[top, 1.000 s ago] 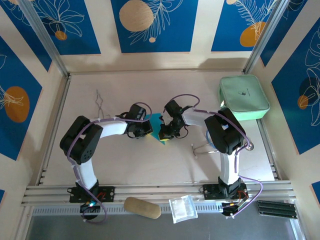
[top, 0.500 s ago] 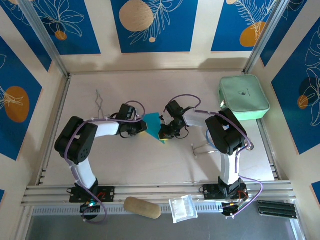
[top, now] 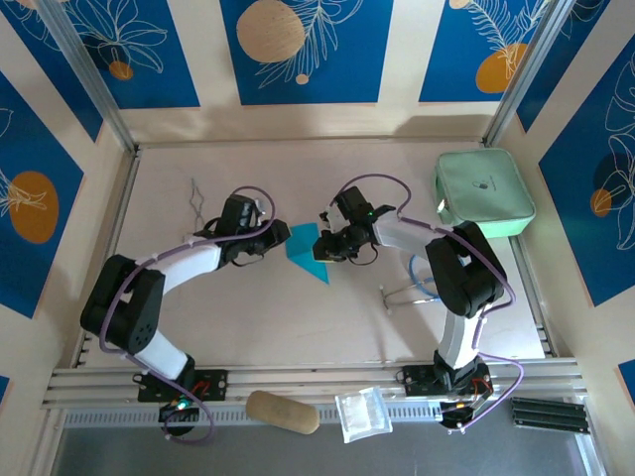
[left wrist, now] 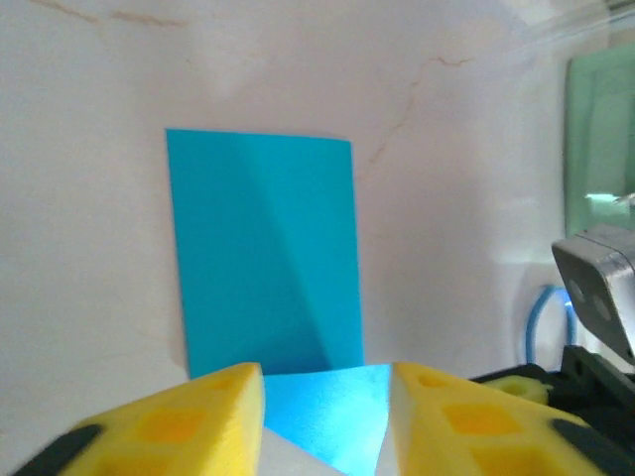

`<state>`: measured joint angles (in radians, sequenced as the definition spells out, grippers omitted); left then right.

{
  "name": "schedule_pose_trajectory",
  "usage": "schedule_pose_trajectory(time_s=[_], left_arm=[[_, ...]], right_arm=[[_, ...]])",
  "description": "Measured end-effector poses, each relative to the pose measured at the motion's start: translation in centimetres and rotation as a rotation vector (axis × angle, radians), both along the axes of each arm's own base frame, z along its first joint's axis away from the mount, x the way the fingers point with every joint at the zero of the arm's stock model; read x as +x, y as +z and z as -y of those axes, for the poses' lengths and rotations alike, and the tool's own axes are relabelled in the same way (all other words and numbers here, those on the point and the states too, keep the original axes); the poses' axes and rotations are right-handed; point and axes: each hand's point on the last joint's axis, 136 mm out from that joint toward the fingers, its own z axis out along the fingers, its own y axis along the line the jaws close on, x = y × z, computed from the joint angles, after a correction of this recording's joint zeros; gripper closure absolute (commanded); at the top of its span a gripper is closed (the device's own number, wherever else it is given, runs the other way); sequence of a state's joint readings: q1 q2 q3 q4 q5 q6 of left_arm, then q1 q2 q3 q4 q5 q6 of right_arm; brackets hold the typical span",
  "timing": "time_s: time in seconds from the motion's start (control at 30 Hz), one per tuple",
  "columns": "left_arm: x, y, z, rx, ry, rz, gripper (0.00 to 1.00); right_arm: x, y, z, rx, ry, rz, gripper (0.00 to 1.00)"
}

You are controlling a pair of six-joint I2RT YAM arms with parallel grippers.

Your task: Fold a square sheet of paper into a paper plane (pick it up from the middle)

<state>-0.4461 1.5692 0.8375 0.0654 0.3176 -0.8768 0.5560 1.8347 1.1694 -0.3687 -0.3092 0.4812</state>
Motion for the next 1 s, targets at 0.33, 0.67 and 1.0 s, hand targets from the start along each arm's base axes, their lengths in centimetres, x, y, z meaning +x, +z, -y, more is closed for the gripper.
schedule_pose_trajectory(time_s=[0.33,0.67,1.0], left_arm=[[-2.3,-3.1,1.8,-0.083,0.060,-0.150,0.51],[-2.3,-5.6,2.1,-0.096,0.107,-0.232,0.57],[-2.2,-5.9,1.8,-0.084,0.122,-0.238,0.60]], right_arm=[[1.8,-1.7,-0.3,-0.049,-0.020,-0.006,0.83],[2.1,-4.8,0.7,-0.144,-0.045,-0.045,0.83],[2.2,-4.9,0.7,-0.144,-0.047,-0.049,0.83]])
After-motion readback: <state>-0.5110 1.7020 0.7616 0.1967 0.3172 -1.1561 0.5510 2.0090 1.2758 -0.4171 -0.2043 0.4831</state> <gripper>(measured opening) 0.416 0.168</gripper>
